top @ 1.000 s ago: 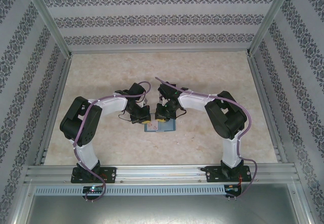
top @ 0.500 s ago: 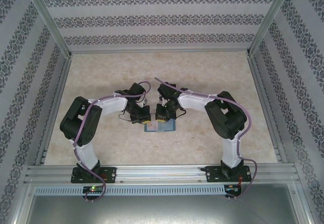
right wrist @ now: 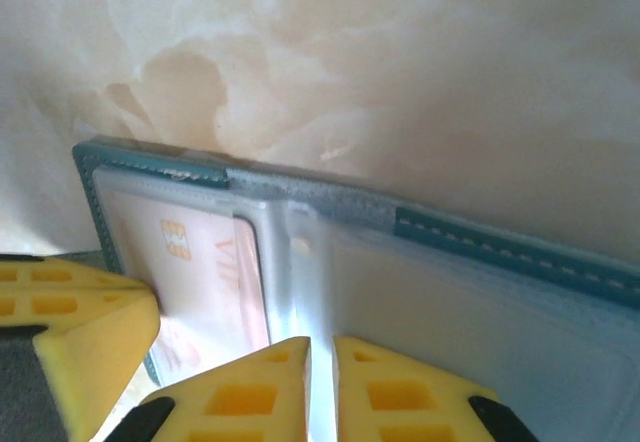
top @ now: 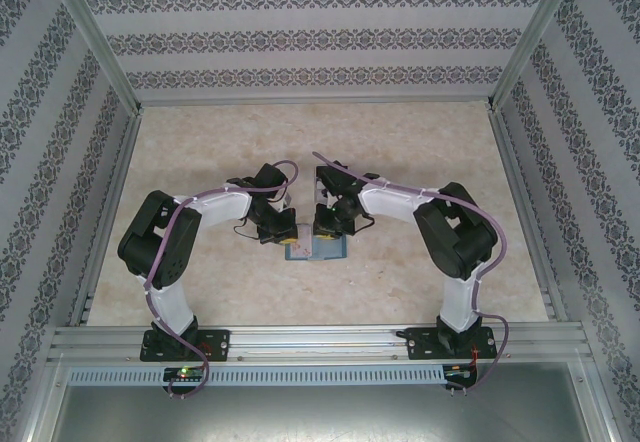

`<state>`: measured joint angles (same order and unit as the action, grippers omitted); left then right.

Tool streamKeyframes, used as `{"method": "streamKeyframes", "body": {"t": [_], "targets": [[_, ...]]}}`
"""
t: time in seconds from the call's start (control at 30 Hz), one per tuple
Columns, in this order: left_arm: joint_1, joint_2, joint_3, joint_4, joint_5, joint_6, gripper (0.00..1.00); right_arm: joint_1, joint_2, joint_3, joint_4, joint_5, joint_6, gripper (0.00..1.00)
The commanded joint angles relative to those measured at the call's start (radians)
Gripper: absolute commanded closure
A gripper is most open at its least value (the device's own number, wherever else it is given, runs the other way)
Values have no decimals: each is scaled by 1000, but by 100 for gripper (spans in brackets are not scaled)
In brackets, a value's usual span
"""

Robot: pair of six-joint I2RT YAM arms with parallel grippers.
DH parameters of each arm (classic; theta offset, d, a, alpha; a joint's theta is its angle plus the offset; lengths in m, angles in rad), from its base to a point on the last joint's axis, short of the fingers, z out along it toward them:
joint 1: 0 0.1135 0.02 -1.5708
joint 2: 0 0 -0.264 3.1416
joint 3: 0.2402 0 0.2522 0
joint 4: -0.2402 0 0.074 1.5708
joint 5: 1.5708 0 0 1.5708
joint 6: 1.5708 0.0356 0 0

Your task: Take the credit cards out of the card holder

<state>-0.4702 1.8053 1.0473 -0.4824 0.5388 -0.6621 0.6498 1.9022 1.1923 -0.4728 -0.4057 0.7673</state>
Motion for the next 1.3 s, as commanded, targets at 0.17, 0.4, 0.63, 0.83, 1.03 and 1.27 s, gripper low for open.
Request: {"method": "streamKeyframes", "body": {"t": [0.17, 0.4, 0.63, 0.83, 1.03, 1.27], "targets": [[-5, -3, 9, -61, -25, 13, 98, 13, -1, -27, 122, -134, 61, 78], [-6, -4, 8, -67, -26, 13, 98, 21, 39, -25, 165, -151, 79, 77], [-5, 2, 12, -68, -23, 14, 98, 23, 72, -28, 142, -116, 71, 77], [-6, -1, 12, -71, -28, 15, 98, 20, 46, -33, 73, -48, 42, 77], [-6, -1, 11, -78, -32, 19, 98, 8, 18, -38, 61, -26, 36, 77], [-6, -4, 7, -78, -32, 16, 97, 3, 20, -31, 49, -22, 23, 77]]}}
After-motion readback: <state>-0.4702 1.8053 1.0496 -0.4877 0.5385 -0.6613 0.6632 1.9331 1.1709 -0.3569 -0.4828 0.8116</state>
